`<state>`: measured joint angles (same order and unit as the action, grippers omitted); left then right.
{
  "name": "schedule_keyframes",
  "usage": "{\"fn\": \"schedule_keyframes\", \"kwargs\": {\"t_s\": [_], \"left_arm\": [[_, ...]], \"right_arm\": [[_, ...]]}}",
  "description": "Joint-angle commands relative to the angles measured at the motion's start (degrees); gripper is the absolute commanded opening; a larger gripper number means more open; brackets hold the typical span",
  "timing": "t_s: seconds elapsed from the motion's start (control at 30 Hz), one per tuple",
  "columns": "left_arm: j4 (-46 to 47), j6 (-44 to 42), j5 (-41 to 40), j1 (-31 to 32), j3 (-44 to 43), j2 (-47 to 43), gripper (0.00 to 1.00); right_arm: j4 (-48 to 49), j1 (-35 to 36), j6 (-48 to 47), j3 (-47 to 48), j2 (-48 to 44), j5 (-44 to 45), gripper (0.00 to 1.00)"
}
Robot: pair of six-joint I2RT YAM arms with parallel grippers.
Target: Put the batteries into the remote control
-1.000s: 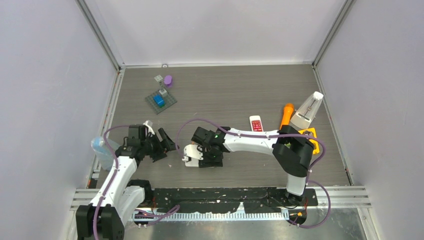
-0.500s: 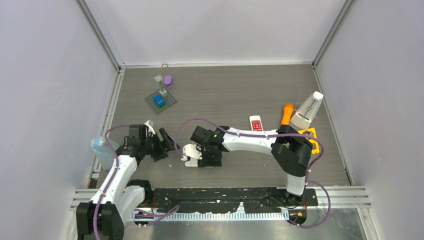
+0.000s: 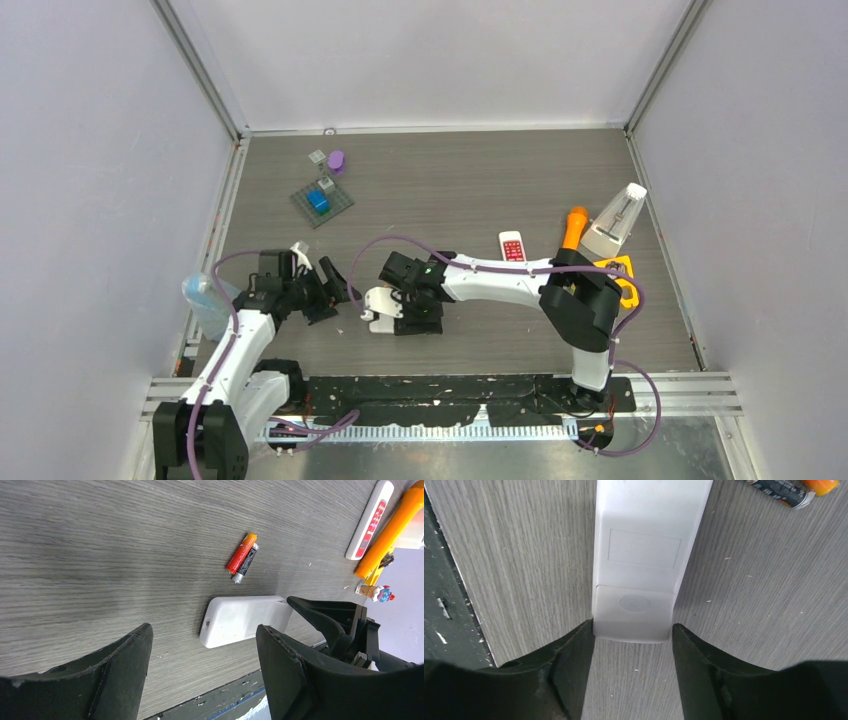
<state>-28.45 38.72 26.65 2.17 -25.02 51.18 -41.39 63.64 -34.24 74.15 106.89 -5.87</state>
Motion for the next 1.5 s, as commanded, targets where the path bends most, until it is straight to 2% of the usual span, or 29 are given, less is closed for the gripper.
{"fn": "schedule_keyframes", "kwargs": {"t_s": [0.0,0.3,0.6,0.73,0.8,0.93,1.07,1.13,1.23,1.47], "left_arm": [[2.5,-0.04,1.12,-0.3,0.08,0.15,0.76],[2.82,-0.11,1.28,-0.36,-0.03,0.32,0.76],[2.48,-0.31,1.29,-0.25,0.05,0.08,0.76],[2.71,-0.03,2.21,-0.37,1.08,-0.46,0.76],[3.13,0.25,2.75,-0.29,1.99,-0.55,0.76],[6.78,2.35,5.41,-0.25,5.19,-1.02,0.77],[12.13,4.92,5.97,-0.21,9.12,-2.18,0.77],[13.96,6.17,5.58,-0.12,10.44,-2.62,0.77],[16.42,7.13,4.84,0.41,11.99,-3.0,0.78],[17.77,7.04,4.36,2.31,12.32,-2.6,0.79]], "right_arm": [[2.01,-0.01,0.19,2.27,-0.29,1.84,0.65],[2.14,-0.02,0.02,1.0,-2.94,2.3,0.8],[1.75,-0.55,2.49,0.42,-8.33,-1.14,0.84],[7.68,-3.73,13.22,-2.99,-14.99,-4.21,0.84],[12.03,-6.69,27.65,-5.68,-17.86,-2.4,0.83],[14.13,-7.9,47.32,-9.25,-18.75,0.5,0.68],[18.28,-6.22,61.65,-13.93,-17.69,4.02,0.64],[17.76,-5.31,67.05,-13.39,-15.82,8.43,0.62],[15.6,-4.41,72.75,-12.38,-13.39,13.83,0.52],[14.78,-1.2,82.94,-12.33,-10.04,20.02,0.4]]}}
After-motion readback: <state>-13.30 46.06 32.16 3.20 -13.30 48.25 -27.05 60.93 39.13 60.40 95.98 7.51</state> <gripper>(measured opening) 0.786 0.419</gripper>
